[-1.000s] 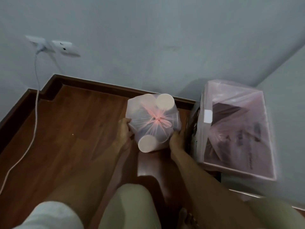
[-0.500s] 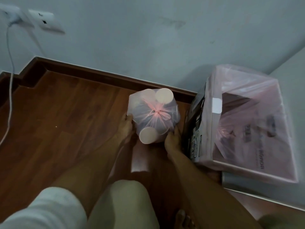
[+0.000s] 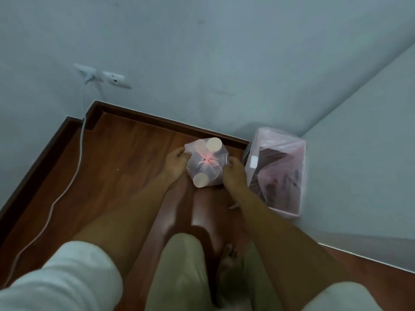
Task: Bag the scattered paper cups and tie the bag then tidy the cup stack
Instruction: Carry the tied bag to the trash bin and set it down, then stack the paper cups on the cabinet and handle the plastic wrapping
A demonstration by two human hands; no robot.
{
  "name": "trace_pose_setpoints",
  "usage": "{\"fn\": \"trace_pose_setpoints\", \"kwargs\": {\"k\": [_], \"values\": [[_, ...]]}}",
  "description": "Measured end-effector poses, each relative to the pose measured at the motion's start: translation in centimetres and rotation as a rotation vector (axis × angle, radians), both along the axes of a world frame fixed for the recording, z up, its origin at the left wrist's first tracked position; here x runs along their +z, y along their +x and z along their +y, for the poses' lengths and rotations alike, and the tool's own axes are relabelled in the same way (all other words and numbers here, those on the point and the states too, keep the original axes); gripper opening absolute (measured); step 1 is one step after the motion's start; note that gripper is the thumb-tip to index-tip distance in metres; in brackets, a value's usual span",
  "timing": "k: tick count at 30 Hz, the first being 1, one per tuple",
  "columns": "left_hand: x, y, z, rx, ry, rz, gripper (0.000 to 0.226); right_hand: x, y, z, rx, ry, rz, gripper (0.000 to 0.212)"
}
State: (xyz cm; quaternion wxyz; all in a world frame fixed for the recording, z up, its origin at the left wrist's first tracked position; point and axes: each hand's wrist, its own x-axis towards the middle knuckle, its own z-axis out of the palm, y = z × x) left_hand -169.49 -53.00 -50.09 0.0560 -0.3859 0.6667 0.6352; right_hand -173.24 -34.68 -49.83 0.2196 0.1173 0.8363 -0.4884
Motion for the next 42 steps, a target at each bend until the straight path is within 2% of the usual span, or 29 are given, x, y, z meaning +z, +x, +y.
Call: {"fn": "trace_pose_setpoints", "kwargs": {"k": [2,6,8,12,15,18,25,36,42], "values": [[6.8,0.9,0.2,-0.008,-0.013,-0.021,0.043,6.8,0.5,0.5,0.0,0.006,-0.006,0.034],[19.7,1.9,1.4,-0.028,-0.009,0.001,0.045,16.0,1.3,2.5,-0.024,-0.043,-0.01,0.029],[25.7,2.5,2.2,-0.052,-0.004,0.005,0.045,20.4,2.1,3.7,-0.046,-0.086,-0.004,0.02],[35.3,3.8,4.1,-0.155,-0.044,0.023,0.046,34.1,5.3,5.7,-0.059,-0.114,0.011,0.027],[40.2,3.6,6.2,-0.203,-0.046,0.049,0.047,39.9,6.4,8.0,-0.138,-0.158,0.093,0.031],[42.5,3.1,8.6,-0.278,-0.067,0.083,0.05,43.0,6.7,10.8,-0.163,-0.142,0.136,0.039],[46.5,2.7,18.2,-0.38,-0.116,0.141,0.046,47.8,7.0,21.0,-0.226,-0.181,0.24,0.036],[50.4,0.5,36.8,-0.43,-0.198,0.236,0.051,50.2,4.4,40.8,-0.18,-0.192,0.317,0.028],[51.3,0.0,45.3,-0.402,-0.23,0.237,0.048,51.0,3.8,49.3,-0.144,-0.195,0.279,0.033]]}}
